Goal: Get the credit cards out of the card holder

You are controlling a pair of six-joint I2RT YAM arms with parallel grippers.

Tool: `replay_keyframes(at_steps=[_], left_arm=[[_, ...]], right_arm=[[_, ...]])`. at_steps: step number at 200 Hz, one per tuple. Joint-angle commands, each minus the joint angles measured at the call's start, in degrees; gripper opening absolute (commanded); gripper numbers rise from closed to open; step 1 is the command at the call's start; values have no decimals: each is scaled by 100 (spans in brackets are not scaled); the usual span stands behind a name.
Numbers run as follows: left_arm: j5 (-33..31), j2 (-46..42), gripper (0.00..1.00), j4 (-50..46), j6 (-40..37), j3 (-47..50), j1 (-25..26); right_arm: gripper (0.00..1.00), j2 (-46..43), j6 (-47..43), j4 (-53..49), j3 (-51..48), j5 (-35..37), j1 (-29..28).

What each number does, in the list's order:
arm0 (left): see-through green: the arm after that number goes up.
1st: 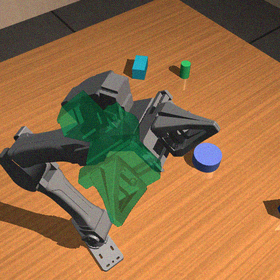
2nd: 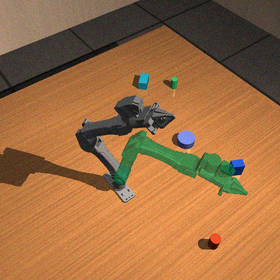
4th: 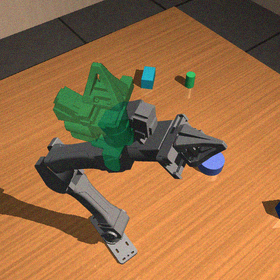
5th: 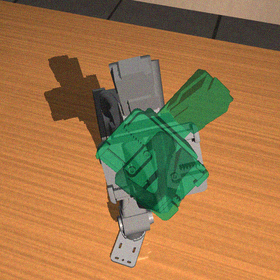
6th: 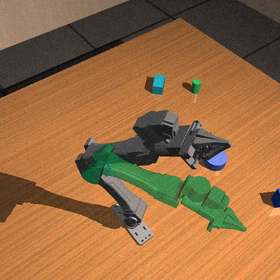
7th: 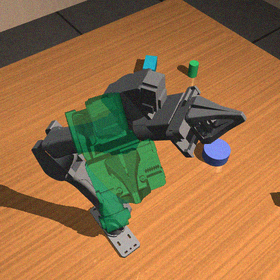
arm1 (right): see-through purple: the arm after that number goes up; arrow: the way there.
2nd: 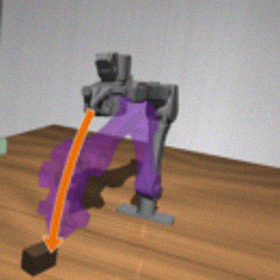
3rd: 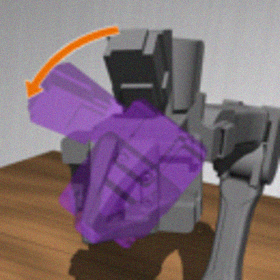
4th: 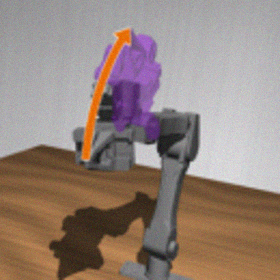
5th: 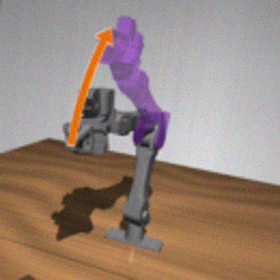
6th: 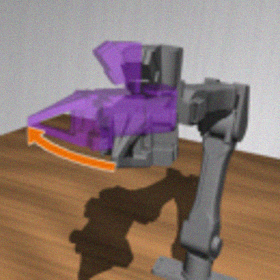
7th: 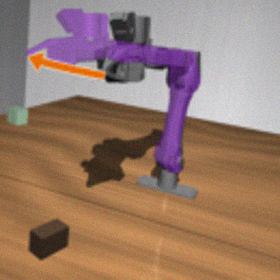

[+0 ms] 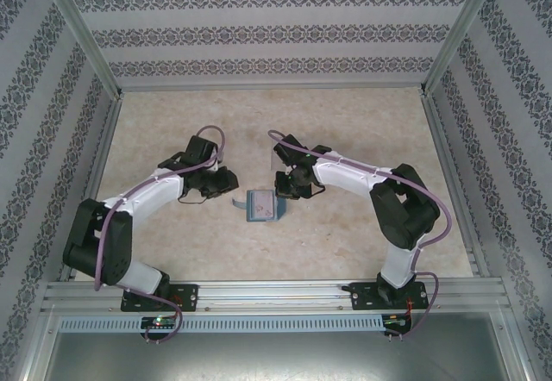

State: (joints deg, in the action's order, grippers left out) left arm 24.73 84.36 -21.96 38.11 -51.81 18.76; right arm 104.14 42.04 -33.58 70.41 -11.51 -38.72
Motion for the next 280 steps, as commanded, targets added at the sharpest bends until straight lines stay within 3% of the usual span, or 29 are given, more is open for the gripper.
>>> replay_keyframes(at_steps=[1,67,89,111,177,222,244,280], left_arm=[[-66,-62,25,-388,-85,-258,93],[42,1017,21,-145,297,-1035,967],[118,1376,18,-101,334,-1032,1047],[-214,1468,17,-354,145,-963,1042],[-485,1731,17,-605,-93,-866,1031],[-496,1860,17,-624,-145,-863,1039],[-536,1880,16,-626,-154,-824,1039],[-577,1813,16,-575,-111,-678,1033]], right_arm=[[11,-174,-73,41,-135,-86,92],[15,-97,-150,208,-221,-282,184],[15,-69,-152,221,-220,-304,203],[16,-69,-207,109,-205,-120,212],[44,53,-611,-617,-160,865,172],[78,390,-893,-1200,46,1912,-100],[84,580,-902,-1323,91,2283,-226],[86,787,-881,-1487,223,2583,-321]])
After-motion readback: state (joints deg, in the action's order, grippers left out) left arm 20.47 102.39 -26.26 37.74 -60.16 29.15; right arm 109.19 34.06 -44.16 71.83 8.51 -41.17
